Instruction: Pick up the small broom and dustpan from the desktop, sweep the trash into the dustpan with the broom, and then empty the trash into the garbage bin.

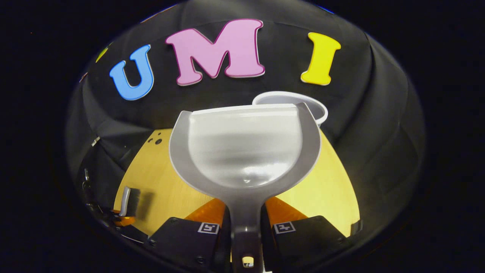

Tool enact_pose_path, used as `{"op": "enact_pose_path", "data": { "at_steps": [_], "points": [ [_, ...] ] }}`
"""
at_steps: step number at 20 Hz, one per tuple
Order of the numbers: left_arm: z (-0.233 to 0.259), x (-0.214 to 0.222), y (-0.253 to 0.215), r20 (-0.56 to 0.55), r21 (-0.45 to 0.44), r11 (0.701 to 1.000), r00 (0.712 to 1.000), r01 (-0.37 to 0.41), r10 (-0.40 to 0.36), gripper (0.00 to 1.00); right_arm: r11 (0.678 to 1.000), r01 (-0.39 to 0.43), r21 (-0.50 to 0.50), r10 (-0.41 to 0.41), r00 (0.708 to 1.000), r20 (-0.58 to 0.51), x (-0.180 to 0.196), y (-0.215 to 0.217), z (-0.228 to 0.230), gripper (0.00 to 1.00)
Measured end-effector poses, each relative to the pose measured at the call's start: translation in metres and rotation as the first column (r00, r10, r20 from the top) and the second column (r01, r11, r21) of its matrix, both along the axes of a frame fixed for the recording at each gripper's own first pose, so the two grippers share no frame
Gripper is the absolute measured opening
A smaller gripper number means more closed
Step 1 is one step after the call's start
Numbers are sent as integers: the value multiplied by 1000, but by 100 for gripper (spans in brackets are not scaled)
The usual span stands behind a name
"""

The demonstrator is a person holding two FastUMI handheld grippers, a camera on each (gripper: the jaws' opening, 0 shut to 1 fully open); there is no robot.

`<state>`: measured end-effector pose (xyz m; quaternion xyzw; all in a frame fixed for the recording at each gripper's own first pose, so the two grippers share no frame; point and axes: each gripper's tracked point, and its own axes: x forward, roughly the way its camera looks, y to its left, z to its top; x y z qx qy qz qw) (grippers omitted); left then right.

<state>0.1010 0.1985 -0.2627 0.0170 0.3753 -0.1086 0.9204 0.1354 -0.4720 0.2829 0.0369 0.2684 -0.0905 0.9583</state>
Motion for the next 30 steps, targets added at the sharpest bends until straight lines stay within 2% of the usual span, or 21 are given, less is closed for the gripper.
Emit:
{"op": "enact_pose_path", "data": {
  "at_steps": [6,9,10,11,14,15,18,20,21,22,23,24,25,26,28,30],
  "points": [
    [-33,28,0,-55,8,1000,998,3,-2,28,994,-9,113,32,980,-199,-7,5,3,37],
    [-43,37,-1,-97,33,999,995,7,-4,28,993,-15,120,48,959,-278,-8,4,11,37],
    [-47,39,0,-107,46,999,994,8,-3,31,993,-22,116,56,953,-299,-8,6,16,37],
    [-48,41,0,-112,62,998,994,10,-3,28,993,-29,112,63,947,-315,-7,4,21,37],
    [-50,46,3,-109,89,996,994,22,-12,28,995,-41,95,72,935,-347,-8,6,20,37],
    [-51,45,3,-120,96,995,993,28,-16,31,995,-44,90,74,932,-356,-9,4,19,37],
    [-51,49,4,-141,137,989,990,52,-33,25,997,-43,61,63,921,-385,-11,4,17,37],
    [-55,50,4,-153,165,983,987,76,-51,31,999,-38,25,45,914,-403,-11,2,17,37],
    [-55,51,5,-152,187,979,987,81,-53,29,999,-38,27,46,912,-407,-11,3,17,37],
    [-57,53,4,-150,208,974,987,86,-55,32,999,-35,31,45,914,-403,-10,4,15,37],
    [-57,51,3,-149,226,970,987,89,-56,29,999,-37,33,47,915,-400,-10,4,15,39],
    [-58,50,3,-148,233,968,987,90,-56,32,999,-42,23,48,914,-403,-12,4,15,32],
    [-56,49,2,-145,233,968,988,94,-61,31,999,-54,6,52,915,-401,-11,2,16,41],
    [-53,51,2,-133,236,967,989,96,-65,33,998,-62,0,57,916,-398,-11,3,16,43],
    [-45,50,0,-101,230,968,992,101,-79,45,997,-73,24,77,926,-369,-10,10,22,61],
    [-31,41,-9,-63,190,976,993,109,-99,70,996,-75,41,84,941,-327,-12,16,37,93]
  ]
}}
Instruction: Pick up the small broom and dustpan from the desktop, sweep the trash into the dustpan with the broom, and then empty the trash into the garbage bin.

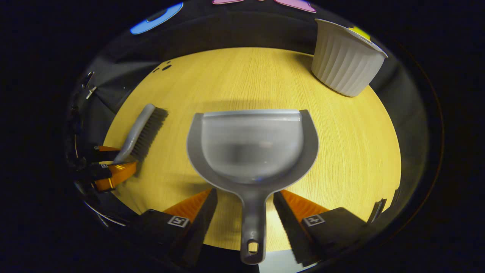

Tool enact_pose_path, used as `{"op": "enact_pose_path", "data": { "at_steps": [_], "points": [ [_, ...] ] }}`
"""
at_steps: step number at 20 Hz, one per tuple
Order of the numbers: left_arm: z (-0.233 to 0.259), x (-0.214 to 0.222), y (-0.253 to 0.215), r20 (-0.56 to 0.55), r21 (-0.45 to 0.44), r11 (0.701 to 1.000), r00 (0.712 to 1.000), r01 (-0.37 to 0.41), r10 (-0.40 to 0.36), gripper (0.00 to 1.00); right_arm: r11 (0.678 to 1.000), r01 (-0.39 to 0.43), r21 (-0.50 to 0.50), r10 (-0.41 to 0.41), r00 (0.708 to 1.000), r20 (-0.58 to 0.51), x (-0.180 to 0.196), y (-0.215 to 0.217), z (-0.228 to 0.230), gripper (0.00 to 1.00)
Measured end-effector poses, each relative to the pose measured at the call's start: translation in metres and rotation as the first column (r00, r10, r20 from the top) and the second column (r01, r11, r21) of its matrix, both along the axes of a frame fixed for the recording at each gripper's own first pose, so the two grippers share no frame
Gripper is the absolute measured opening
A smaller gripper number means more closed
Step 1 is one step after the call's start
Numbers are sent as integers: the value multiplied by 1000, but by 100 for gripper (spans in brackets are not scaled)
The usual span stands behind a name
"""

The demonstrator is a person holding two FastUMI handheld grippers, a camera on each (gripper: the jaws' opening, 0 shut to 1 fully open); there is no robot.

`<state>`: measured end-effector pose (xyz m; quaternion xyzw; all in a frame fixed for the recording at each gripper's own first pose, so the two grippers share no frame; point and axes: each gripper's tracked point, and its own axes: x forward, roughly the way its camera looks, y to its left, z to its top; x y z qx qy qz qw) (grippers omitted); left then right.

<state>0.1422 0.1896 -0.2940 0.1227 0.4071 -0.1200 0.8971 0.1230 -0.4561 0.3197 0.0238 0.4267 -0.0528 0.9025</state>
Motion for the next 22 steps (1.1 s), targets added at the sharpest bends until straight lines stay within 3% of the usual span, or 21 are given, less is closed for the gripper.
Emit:
{"op": "enact_pose_path", "data": {
  "at_steps": [1,2,5,8,12,16,19,22],
  "points": [
    [8,-4,0,21,-11,1000,1000,-7,8,84,1000,-3,-6,4,1000,31,-2,0,12,100],
    [22,-8,2,70,-16,1000,997,-27,28,98,1000,-13,-26,14,997,73,-3,1,27,100],
    [72,-21,-12,237,-123,992,970,-18,47,97,993,-29,-111,53,974,220,-7,-1,82,100],
    [120,-41,-21,359,-241,971,928,-8,96,97,989,-1,-150,61,917,395,-14,10,145,99],
    [220,-65,-18,649,-296,954,744,55,159,97,983,29,-181,91,781,617,-21,34,215,99],
    [270,-94,-20,760,-292,949,632,121,153,96,983,43,-181,111,645,756,-31,60,260,100],
    [289,-111,-27,818,-203,966,569,157,80,96,988,51,-146,83,621,779,-52,68,265,100],
    [285,-116,-48,833,-155,961,553,228,4,96,981,104,-164,68,610,790,-59,64,271,100]
  ]
}}
